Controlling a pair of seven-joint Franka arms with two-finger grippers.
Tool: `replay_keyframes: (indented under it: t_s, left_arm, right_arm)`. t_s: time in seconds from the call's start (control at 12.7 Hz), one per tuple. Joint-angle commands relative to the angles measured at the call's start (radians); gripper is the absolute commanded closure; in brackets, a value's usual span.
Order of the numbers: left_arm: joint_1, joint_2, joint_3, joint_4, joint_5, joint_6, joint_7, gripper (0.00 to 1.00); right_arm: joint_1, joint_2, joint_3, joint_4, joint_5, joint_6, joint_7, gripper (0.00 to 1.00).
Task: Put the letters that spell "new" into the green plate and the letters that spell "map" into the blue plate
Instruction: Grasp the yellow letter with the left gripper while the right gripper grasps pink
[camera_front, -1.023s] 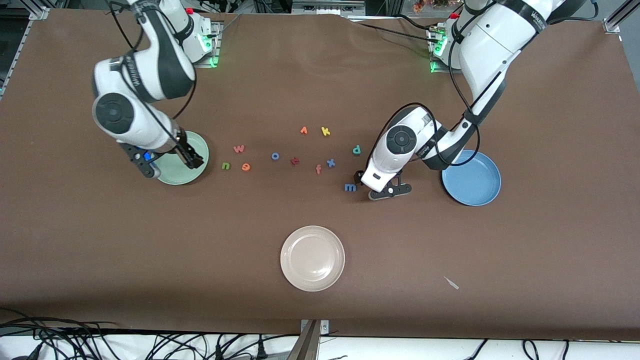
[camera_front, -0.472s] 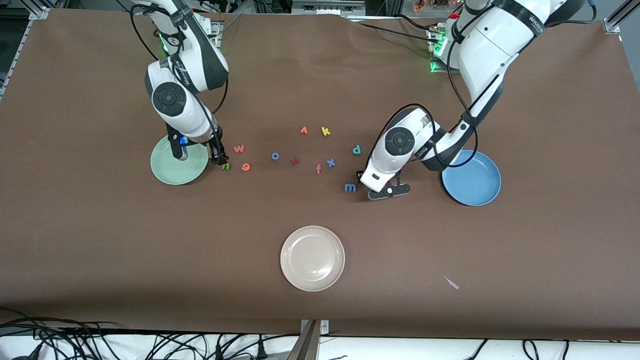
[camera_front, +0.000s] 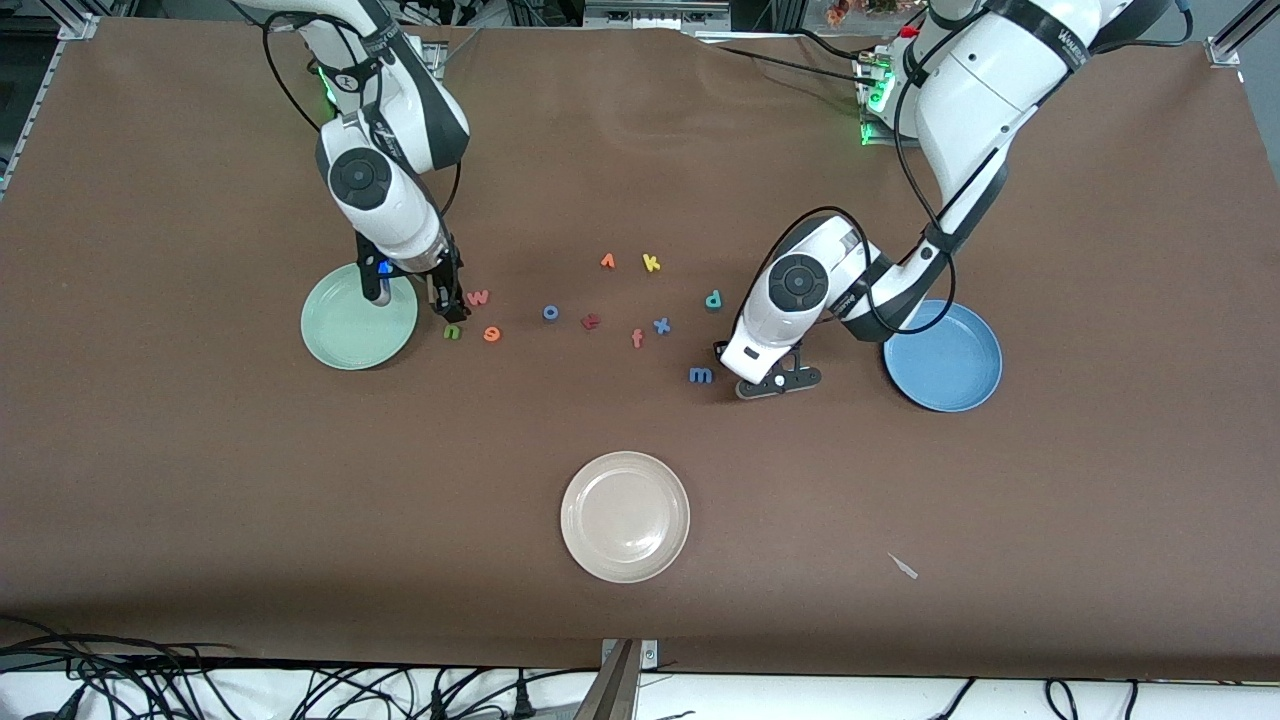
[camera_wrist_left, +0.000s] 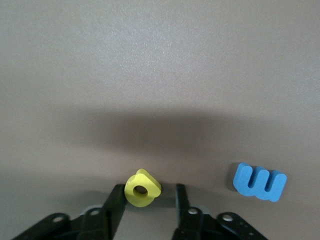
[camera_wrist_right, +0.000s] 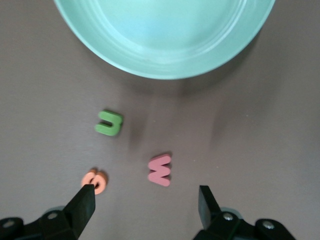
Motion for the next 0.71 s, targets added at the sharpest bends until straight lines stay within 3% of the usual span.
replay_keyframes:
  t_s: [0.0, 0.63]
  left_arm:
    - [-0.004, 0.011, 0.001, 0.009, 0.045, -0.009, -0.016, 0.63]
    - [0.014, 0.008, -0.001, 0.017, 0.079, -0.032, -0.012, 0.84]
  right_arm:
    - [0.013, 0.038, 0.003, -0.055, -0.016, 0.138, 0.043, 0.08]
    - [0.035, 0.103, -0.006, -0.058, -0.025, 0.195, 0.042, 0.18]
